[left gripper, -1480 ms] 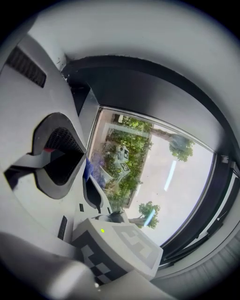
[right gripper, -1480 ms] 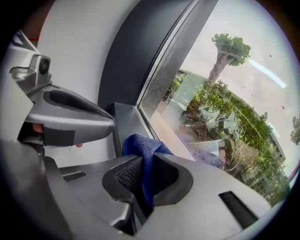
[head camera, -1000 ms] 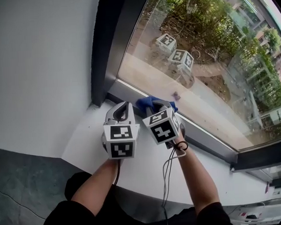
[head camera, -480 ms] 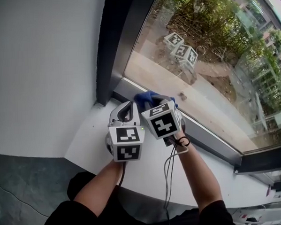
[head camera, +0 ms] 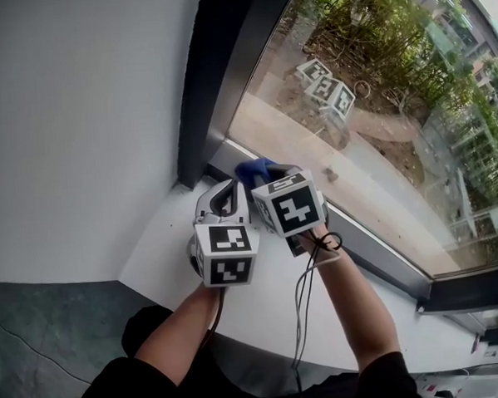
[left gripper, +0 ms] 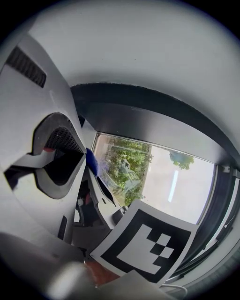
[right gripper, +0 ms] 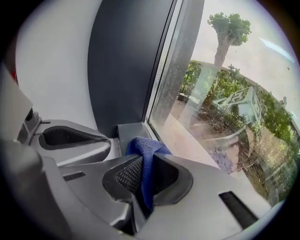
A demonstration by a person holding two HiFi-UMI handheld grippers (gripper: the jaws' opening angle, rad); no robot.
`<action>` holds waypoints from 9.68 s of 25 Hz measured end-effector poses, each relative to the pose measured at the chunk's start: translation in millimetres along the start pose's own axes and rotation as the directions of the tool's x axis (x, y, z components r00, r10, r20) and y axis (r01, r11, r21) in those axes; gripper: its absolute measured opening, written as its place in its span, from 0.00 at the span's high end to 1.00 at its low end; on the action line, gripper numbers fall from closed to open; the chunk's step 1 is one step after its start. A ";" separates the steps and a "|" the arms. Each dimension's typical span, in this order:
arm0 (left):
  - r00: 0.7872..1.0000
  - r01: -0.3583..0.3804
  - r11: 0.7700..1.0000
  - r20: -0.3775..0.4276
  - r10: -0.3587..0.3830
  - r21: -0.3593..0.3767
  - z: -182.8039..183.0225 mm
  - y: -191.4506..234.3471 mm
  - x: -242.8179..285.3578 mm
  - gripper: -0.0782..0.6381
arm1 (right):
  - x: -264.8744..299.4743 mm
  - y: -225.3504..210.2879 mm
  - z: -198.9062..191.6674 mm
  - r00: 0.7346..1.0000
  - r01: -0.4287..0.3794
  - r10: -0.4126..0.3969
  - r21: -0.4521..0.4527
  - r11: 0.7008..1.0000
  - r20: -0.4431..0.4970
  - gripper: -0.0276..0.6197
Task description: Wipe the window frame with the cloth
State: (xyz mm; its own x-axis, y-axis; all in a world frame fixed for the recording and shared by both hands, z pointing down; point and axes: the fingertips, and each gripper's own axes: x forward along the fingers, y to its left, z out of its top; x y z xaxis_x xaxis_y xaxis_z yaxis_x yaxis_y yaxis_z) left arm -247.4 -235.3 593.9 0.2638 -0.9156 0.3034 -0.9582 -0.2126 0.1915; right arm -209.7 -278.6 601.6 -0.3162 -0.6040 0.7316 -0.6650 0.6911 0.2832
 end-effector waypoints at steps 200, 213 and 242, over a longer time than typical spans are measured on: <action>0.853 -0.022 0.934 0.494 -0.169 0.358 204.0 -39.8 -95.9 0.88 | -292.4 -50.4 309.5 0.309 0.301 -0.342 0.250 0.920 0.888 0.92; 0.848 -0.007 0.953 0.507 -0.155 0.303 233.8 -32.7 -110.4 0.88 | -310.2 -56.2 325.6 0.307 0.291 -0.341 0.254 0.923 0.889 0.92; 0.946 -0.111 0.968 0.321 0.034 0.226 292.0 -54.5 -164.1 0.88 | -346.5 -95.1 361.5 0.426 -0.012 -0.290 0.325 0.946 0.857 0.92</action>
State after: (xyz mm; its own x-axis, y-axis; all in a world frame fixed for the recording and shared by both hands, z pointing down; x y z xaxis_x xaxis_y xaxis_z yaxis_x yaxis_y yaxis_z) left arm -270.9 -173.1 261.1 0.1816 -0.9834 -0.0063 -0.9817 -0.1809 -0.0594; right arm -281.5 -278.5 97.0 -0.5221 -0.7975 -0.3023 -0.8451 0.5315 0.0573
